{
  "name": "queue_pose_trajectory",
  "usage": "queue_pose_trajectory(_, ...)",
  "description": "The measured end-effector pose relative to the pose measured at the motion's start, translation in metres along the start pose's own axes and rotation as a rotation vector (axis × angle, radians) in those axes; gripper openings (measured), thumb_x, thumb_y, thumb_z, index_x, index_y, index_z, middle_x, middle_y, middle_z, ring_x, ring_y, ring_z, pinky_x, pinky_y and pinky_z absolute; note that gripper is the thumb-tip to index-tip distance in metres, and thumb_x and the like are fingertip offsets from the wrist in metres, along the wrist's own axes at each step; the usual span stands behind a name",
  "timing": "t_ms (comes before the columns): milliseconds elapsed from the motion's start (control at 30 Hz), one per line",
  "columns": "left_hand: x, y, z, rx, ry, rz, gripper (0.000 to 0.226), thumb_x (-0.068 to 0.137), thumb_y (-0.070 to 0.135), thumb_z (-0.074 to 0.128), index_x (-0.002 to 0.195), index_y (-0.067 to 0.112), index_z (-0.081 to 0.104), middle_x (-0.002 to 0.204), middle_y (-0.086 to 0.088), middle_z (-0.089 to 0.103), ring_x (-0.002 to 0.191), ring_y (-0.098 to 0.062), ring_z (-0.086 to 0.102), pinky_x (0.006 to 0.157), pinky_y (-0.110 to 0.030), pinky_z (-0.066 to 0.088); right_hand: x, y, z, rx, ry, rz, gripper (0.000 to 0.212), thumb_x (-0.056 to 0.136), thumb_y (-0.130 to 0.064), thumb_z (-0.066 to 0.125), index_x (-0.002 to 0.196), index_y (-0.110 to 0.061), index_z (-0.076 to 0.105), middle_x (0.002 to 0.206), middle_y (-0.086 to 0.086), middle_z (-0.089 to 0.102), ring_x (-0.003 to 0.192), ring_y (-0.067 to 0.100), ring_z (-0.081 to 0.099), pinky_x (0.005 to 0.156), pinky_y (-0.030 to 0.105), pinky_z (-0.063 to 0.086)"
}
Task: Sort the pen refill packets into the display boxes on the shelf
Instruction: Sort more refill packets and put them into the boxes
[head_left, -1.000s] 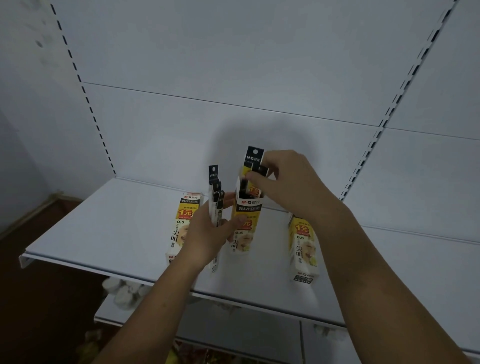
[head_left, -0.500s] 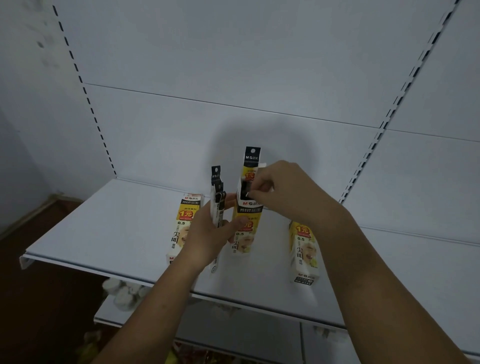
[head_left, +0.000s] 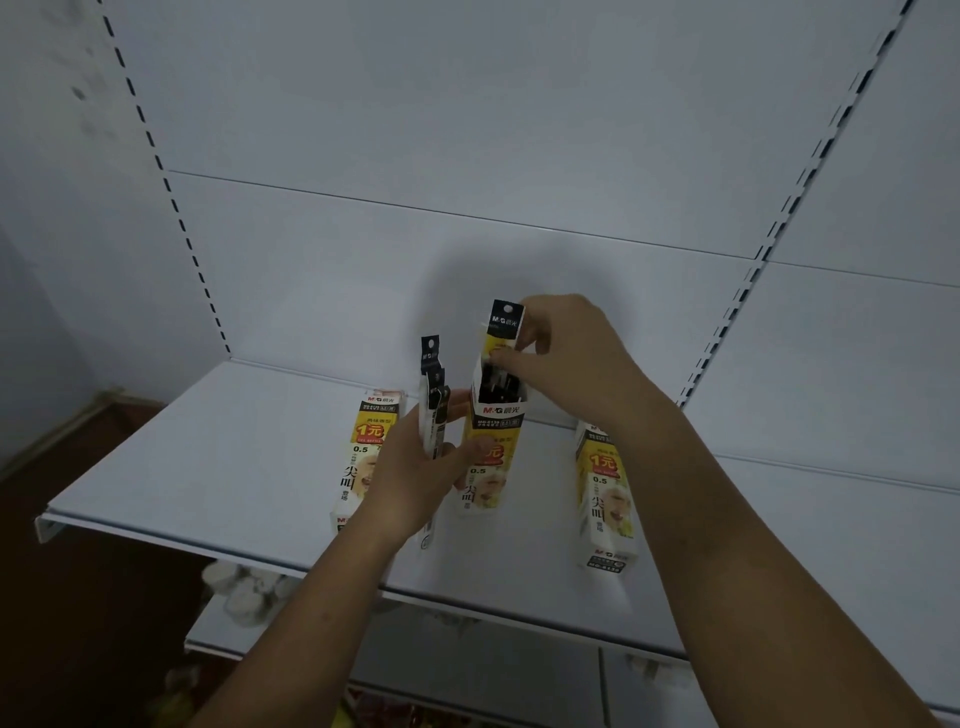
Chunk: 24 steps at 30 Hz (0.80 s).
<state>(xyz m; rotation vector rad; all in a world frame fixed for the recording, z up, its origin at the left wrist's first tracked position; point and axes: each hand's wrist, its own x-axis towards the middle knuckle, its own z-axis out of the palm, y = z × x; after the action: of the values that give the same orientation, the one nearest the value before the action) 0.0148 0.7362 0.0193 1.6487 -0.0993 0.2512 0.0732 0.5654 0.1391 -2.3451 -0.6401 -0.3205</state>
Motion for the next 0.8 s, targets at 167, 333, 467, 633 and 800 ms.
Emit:
queue_pose_trajectory(167, 0.0, -0.002, -0.002, 0.004, -0.003, -0.01, 0.04, 0.091, 0.017, 0.079, 0.126, 0.031, 0.065, 0.109, 0.0, 0.078, 0.054, -0.012, 0.062, 0.052, -0.02, 0.05, -0.004, -0.003, -0.006, 0.127, 0.309, 0.002, 0.015, 0.085, -0.022, 0.081, 0.083, -0.012, 0.07, 0.075, -0.003, 0.069, 0.071, 0.013, 0.066, 0.062, 0.025, 0.052)
queue_pose_trajectory(333, 0.001, -0.005, -0.003, 0.016, -0.01, -0.023, 0.043, 0.091, 0.02, 0.079, 0.131, 0.027, 0.065, 0.108, 0.0, 0.077, 0.055, -0.013, 0.063, 0.053, -0.02, 0.05, -0.011, -0.011, -0.022, 0.203, 0.423, -0.061, 0.011, 0.086, -0.013, 0.079, 0.088, -0.008, 0.07, 0.079, -0.001, 0.072, 0.069, 0.006, 0.066, 0.063, 0.012, 0.049)
queue_pose_trajectory(467, 0.002, -0.006, -0.003, 0.034, -0.004, -0.018, 0.045, 0.091, 0.021, 0.079, 0.133, 0.026, 0.065, 0.108, -0.002, 0.077, 0.055, -0.013, 0.064, 0.054, -0.019, 0.051, -0.012, -0.005, -0.012, 0.149, 0.281, -0.033, 0.016, 0.088, -0.021, 0.081, 0.087, -0.01, 0.069, 0.078, -0.004, 0.071, 0.071, 0.006, 0.066, 0.062, 0.01, 0.043)
queue_pose_trajectory(633, 0.002, -0.005, -0.002, 0.023, -0.004, -0.021, 0.044, 0.091, 0.019, 0.079, 0.133, 0.025, 0.065, 0.111, -0.001, 0.077, 0.055, -0.011, 0.064, 0.053, -0.02, 0.051, -0.013, -0.003, 0.001, 0.03, 0.098, -0.037, 0.013, 0.087, -0.022, 0.078, 0.08, -0.023, 0.068, 0.076, -0.012, 0.068, 0.065, -0.003, 0.059, 0.057, 0.008, 0.04)
queue_pose_trajectory(800, 0.002, -0.003, 0.0, -0.001, -0.007, -0.007, 0.04, 0.092, 0.015, 0.079, 0.125, 0.034, 0.066, 0.116, 0.005, 0.077, 0.056, -0.019, 0.061, 0.054, -0.024, 0.051, -0.006, 0.004, 0.016, -0.16, -0.142, 0.035, 0.015, 0.091, -0.022, 0.067, 0.076, -0.022, 0.069, 0.068, -0.005, 0.067, 0.06, 0.006, 0.062, 0.058, 0.031, 0.051)
